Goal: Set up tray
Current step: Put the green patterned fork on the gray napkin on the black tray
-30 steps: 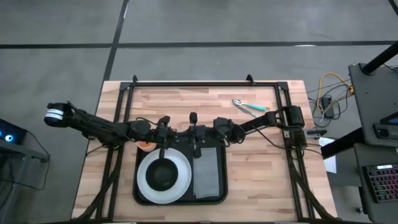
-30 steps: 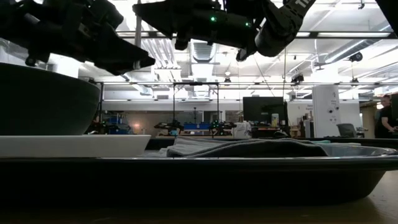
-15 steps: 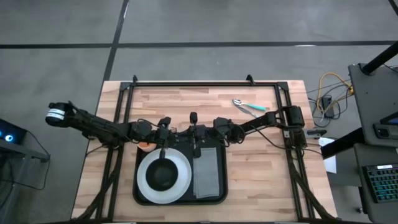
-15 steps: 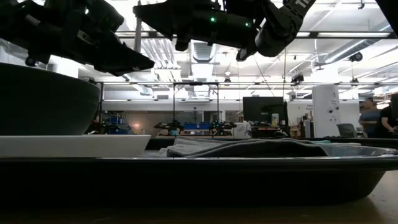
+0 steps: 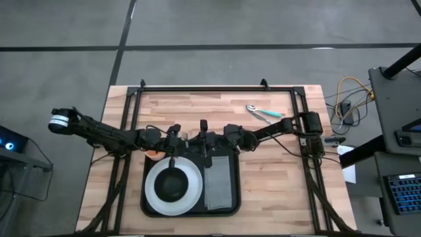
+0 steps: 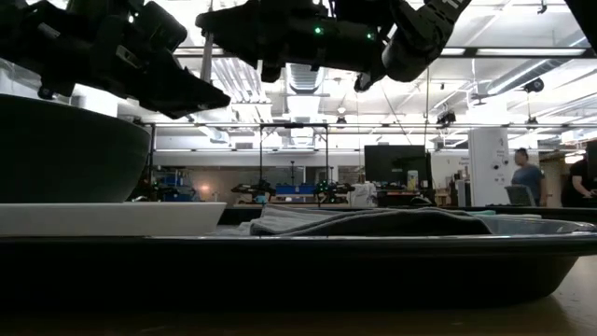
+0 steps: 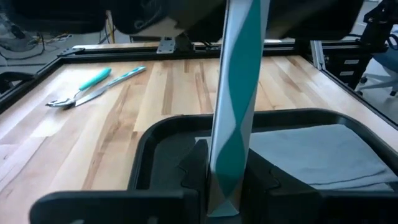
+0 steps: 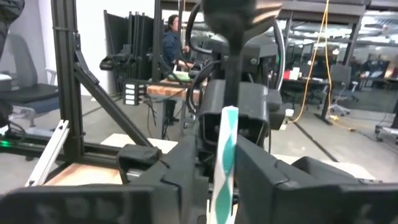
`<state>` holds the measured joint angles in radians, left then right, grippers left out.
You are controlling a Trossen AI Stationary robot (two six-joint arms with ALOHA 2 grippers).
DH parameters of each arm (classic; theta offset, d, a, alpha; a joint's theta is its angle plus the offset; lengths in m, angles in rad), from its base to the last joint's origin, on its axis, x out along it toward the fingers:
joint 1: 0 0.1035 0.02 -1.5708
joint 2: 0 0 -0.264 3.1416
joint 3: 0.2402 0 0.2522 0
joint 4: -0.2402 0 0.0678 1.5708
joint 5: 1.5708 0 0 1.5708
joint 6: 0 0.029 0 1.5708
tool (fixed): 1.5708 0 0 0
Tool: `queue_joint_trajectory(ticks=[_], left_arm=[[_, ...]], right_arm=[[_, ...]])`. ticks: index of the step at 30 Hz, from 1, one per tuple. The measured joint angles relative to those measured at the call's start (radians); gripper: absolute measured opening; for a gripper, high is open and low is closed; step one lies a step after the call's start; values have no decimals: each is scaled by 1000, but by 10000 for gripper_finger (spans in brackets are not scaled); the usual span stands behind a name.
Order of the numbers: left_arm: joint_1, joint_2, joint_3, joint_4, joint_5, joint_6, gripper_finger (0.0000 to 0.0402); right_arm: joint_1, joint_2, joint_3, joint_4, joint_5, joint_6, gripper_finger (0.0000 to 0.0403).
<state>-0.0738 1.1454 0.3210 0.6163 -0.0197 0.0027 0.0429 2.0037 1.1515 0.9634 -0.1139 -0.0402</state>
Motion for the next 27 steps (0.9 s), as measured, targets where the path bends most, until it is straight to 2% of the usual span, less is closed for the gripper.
queue_joint_trajectory(ticks=[7, 13, 17, 21, 27], left_arm=[[0, -1, 0, 2, -7, -6, 33], [0, -1, 2, 1, -7, -49, 33], [0, -1, 8, -4, -6, -97, 33], [0, -2, 25, -15, -3, -121, 33], [-13, -2, 81, -135, -1, -176, 33]], right_arm=[[1, -53, 1, -119, -4, -8, 170], [-1, -173, 1, -420, 0, -43, 216], [-1, -249, -6, -612, 7, -64, 226], [-1, -324, -69, -637, 13, -45, 226], [-2, -423, -202, -626, 178, -82, 219]])
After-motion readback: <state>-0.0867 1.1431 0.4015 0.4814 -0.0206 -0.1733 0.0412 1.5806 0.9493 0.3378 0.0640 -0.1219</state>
